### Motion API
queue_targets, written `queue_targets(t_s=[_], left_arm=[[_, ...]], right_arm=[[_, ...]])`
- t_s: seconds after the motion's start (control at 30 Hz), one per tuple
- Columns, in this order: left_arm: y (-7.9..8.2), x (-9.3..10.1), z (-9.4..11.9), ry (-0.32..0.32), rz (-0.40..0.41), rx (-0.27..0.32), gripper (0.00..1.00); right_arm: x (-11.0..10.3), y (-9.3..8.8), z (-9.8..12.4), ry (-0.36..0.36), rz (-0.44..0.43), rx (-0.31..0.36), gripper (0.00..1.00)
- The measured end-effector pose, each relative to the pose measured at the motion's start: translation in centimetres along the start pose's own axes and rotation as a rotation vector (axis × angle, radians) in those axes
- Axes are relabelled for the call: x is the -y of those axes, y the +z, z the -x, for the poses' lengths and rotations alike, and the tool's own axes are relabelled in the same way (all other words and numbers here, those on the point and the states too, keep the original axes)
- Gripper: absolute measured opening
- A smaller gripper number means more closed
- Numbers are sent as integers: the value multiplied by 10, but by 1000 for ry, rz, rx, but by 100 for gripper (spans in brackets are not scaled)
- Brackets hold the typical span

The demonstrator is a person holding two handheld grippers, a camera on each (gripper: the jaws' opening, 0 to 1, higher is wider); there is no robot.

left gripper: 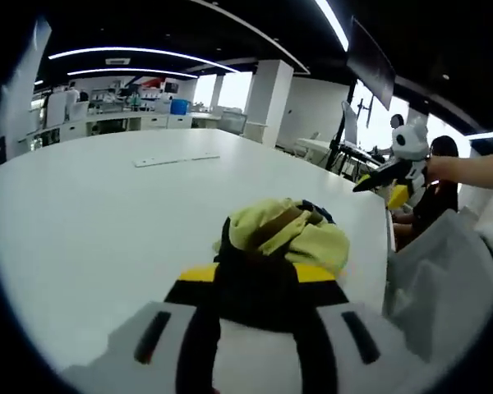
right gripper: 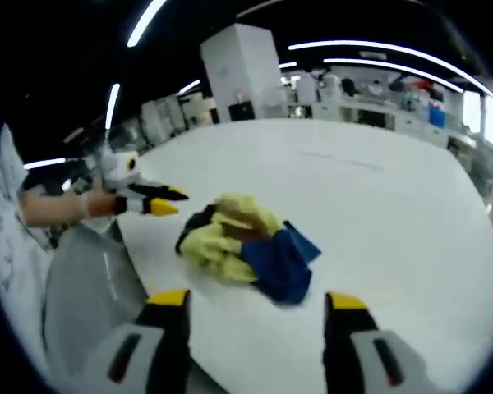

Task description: Fold the garment on the visible template until the final outline fits inside the template.

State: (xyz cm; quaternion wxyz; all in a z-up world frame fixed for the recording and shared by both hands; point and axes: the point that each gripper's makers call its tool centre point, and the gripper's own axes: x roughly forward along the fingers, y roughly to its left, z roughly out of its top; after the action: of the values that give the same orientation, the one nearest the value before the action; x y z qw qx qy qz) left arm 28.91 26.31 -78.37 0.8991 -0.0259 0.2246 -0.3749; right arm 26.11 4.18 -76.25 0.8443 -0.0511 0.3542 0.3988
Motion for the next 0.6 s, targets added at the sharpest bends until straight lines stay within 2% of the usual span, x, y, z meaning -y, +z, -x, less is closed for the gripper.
queue_targets(t_s=[0.17,0.23,0.33,0.43,0.6], left_arm=[[-10,0,-9,-10,-22,-41,26],[-8,2,-11,-10,-35,-45,24],[-10,-5,-16,-15,-42,-54,21],[-14,-8,-20,-16,-46,-72,20],[-20,-12,-25,-26,-38,-99,14]], right_arm=[[3,3,-13,13,24,-23,57],[5,6,-18,22,30,-21,50],[6,8,-27,31,38,-21,40],[2,1,-39,52,50,-60,28],[4,-10,-58,61,48,-95,20]])
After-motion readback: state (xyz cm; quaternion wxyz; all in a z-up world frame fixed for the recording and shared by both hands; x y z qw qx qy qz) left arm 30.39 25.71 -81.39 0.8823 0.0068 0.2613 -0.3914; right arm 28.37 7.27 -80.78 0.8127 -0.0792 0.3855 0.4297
